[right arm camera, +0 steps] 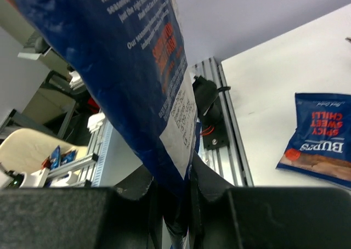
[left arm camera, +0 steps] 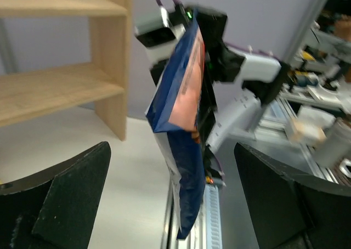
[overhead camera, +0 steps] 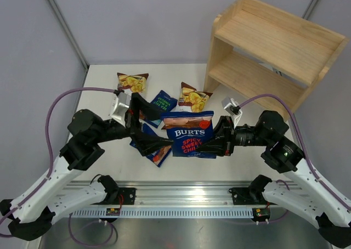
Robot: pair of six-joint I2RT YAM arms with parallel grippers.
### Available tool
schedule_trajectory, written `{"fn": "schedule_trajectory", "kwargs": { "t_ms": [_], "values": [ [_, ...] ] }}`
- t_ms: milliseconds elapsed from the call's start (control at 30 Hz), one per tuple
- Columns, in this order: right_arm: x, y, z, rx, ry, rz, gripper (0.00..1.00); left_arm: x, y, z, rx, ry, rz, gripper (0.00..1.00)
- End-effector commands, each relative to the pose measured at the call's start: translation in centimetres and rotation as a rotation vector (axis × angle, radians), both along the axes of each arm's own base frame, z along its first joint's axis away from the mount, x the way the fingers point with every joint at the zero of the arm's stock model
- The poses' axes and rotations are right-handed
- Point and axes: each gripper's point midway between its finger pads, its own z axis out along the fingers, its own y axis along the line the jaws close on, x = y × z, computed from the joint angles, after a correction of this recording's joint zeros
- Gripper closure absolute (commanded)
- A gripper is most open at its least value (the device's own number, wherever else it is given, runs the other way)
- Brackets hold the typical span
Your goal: Place and organize the chips bags onto the shelf
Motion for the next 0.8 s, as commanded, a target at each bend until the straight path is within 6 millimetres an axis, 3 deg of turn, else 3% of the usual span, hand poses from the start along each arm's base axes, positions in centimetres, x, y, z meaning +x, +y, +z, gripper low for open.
{"fn": "schedule_trajectory", "kwargs": {
  "t_ms": [0,100,233,333,367,433,500,533,600,633,700,767],
  "values": [
    [-1.8,-0.4,0.7,-0.039,0.006,0.088,0.91,-3.1,-0.6,-0.5,0.0,-0.082,-0.201,0.01],
    [-2.9,-0.3,0.9,-0.041,0.006,0.176,0.9,-2.3,-1.3,-1.3,0.026,-0.043,-0.193,0.01],
    [-3.0,0.0,0.4,-0.055,0.009,0.216,0.89,-2.1,-1.7,-1.3,0.01,-0.018,-0.209,0.1],
    [-2.5,0.2,0.4,-0.056,0.007,0.2,0.89,-2.1,-2.0,-1.1,-0.001,-0.008,-0.22,0.34],
    [-2.5,0.2,0.5,-0.053,0.003,0.196,0.89,-2.0,-2.0,-0.9,-0.004,-0.003,-0.217,0.57],
    [-2.1,0.2,0.8,-0.045,-0.008,0.157,0.85,-1.6,-1.9,-1.0,0.003,0.013,-0.187,0.74],
    [-1.8,0.0,1.0,-0.04,-0.014,0.123,0.77,-0.8,-1.7,-0.7,-0.009,0.029,-0.127,0.87],
    [-1.1,-0.1,1.3,-0.033,-0.021,0.063,0.66,-0.2,-1.3,-0.2,-0.032,0.042,-0.076,0.9],
    [-0.5,-0.4,1.5,-0.025,-0.03,0.004,0.56,0.1,-0.9,0.4,-0.056,0.057,-0.043,0.99],
    [0.2,-0.9,1.8,-0.015,-0.038,-0.063,0.44,0.2,-0.6,0.8,-0.076,0.086,-0.021,1.0],
    [0.3,-1.6,2.2,0.005,-0.051,-0.118,0.38,1.0,0.3,2.0,-0.133,0.119,0.047,1.0],
    [1.1,-2.1,2.0,0.014,-0.041,-0.188,0.18,1.3,1.1,3.1,-0.19,0.173,0.087,1.0]
  ]
}}
